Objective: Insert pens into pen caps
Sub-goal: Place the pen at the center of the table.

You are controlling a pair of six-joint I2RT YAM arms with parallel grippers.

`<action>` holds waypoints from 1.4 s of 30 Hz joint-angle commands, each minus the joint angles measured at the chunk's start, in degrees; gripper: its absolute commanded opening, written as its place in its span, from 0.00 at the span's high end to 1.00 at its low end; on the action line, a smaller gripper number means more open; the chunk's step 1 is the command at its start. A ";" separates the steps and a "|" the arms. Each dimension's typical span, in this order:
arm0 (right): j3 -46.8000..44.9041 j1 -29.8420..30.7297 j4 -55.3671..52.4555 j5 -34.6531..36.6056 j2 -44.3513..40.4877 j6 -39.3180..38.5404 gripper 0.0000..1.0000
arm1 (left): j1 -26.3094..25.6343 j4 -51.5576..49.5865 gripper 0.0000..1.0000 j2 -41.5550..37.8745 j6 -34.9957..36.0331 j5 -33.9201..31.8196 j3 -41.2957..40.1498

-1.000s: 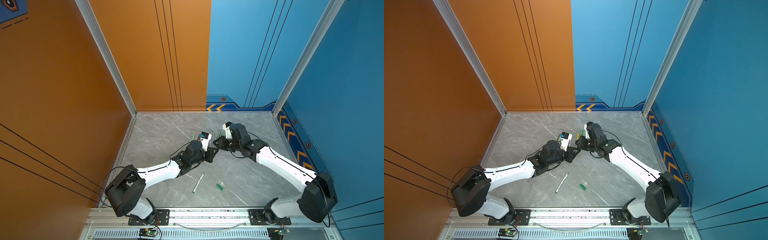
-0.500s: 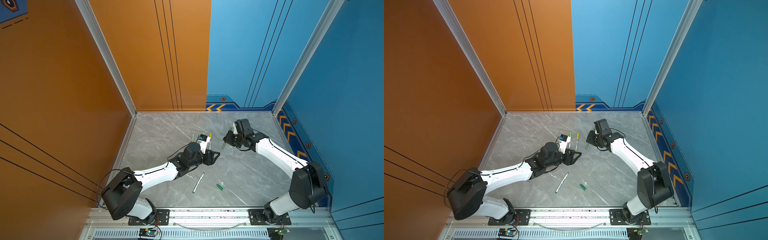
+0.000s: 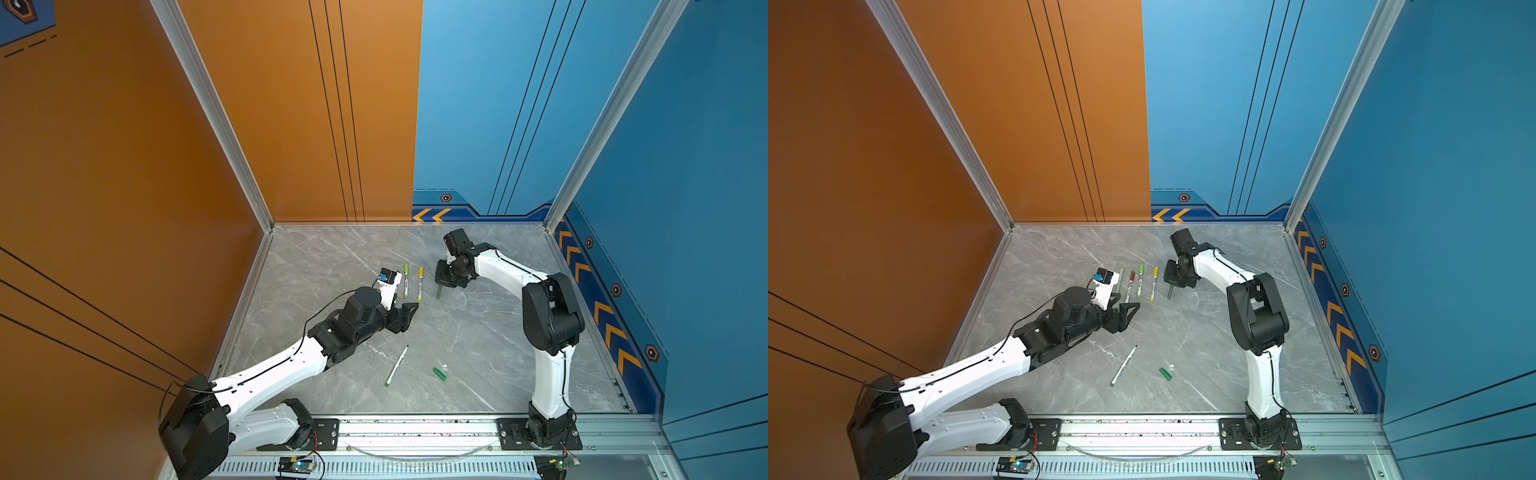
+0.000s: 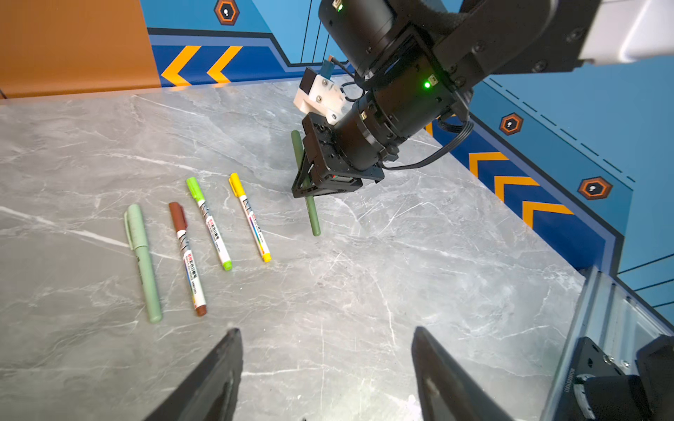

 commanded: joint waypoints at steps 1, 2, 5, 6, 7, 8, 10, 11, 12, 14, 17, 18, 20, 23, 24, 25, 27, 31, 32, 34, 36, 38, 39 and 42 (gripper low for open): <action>3.66 0.15 -4.95 0.37 3.94 -2.81 0.94 | 0.55 -3.06 0.27 -1.03 1.93 -1.93 -0.53; 4.22 0.24 -5.24 0.34 4.77 -2.97 0.94 | 0.62 -3.25 0.27 -0.92 1.93 -1.97 -0.49; 5.74 0.37 -5.25 0.23 6.79 -3.17 0.93 | 0.75 -3.28 0.27 -0.54 1.68 -2.11 -0.53; 6.29 0.42 -5.28 0.48 7.41 -3.11 0.93 | 0.77 -3.17 0.27 -0.30 1.59 -2.03 -0.39; 6.79 0.42 -5.25 0.51 7.89 -3.02 0.93 | 0.89 -3.11 0.27 0.06 1.50 -1.67 -0.21; 7.08 0.50 -5.25 0.52 8.28 -2.99 0.92 | 0.90 -3.13 0.27 0.31 1.50 -1.44 0.03; 7.95 0.75 -5.25 1.10 9.30 -3.21 0.91 | 0.96 -3.07 0.27 0.85 1.41 -1.05 0.41; 8.53 0.89 -5.30 1.33 9.79 -3.25 0.91 | 0.94 -3.04 0.27 1.05 1.41 -0.97 0.52; 8.90 0.98 -5.25 1.48 10.33 -3.34 0.91 | 0.98 -2.95 0.27 1.14 1.34 -0.94 0.66; 9.53 1.16 -5.29 1.98 11.11 -3.50 0.90 | 1.04 -2.93 0.27 1.16 1.42 -0.79 0.69; 10.34 1.68 -5.73 3.25 12.00 -3.95 0.87 | 1.23 -3.02 0.27 0.89 1.40 -0.79 0.69; 10.60 1.88 -5.90 3.69 12.24 -4.04 0.86 | 1.29 -3.10 0.27 0.81 1.41 -0.87 0.70; 10.69 2.13 -5.97 4.26 12.50 -4.13 0.82 | 1.42 -3.28 0.27 0.71 1.32 -0.87 0.62; 10.61 2.46 -6.21 4.51 12.98 -4.01 0.77 | 1.62 -3.28 0.27 0.54 1.19 -0.87 0.47; 10.62 2.55 -6.22 4.59 13.13 -3.88 0.77 | 1.60 -3.16 0.27 0.48 1.14 -0.86 0.44; 10.55 2.53 -6.21 4.81 13.36 -3.71 0.77 | 1.73 -3.03 0.27 0.32 1.14 -0.70 0.35; 10.42 2.57 -6.22 5.17 13.62 -3.37 0.77 | 1.73 -2.91 0.27 0.11 1.06 -0.79 0.34; 10.30 2.53 -6.44 5.75 14.04 -2.88 0.78 | 1.94 -2.93 0.27 -0.39 1.05 -0.96 0.28; 10.28 2.53 -6.54 6.03 13.98 -2.69 0.79 | 1.95 -2.97 0.27 -0.55 1.05 -0.96 0.27; 9.95 2.61 -6.57 6.38 13.71 -2.44 0.82 | 1.99 -3.15 0.27 -0.70 1.05 -0.96 0.17; 9.33 2.61 -6.57 6.84 13.25 -2.04 0.85 | 2.00 -3.15 0.26 -0.86 0.97 -1.05 0.08; 8.75 2.70 -6.54 7.01 12.77 -1.85 0.87 | 2.01 -3.13 0.27 -0.85 0.97 -0.98 0.08; 8.46 2.82 -6.61 7.26 12.50 -1.63 0.87 | 2.04 -3.11 0.27 -0.94 0.88 -0.96 0.08; 7.60 2.88 -6.57 7.87 11.87 -1.25 0.90 | 2.01 -3.12 0.26 -1.05 0.66 -0.96 0.05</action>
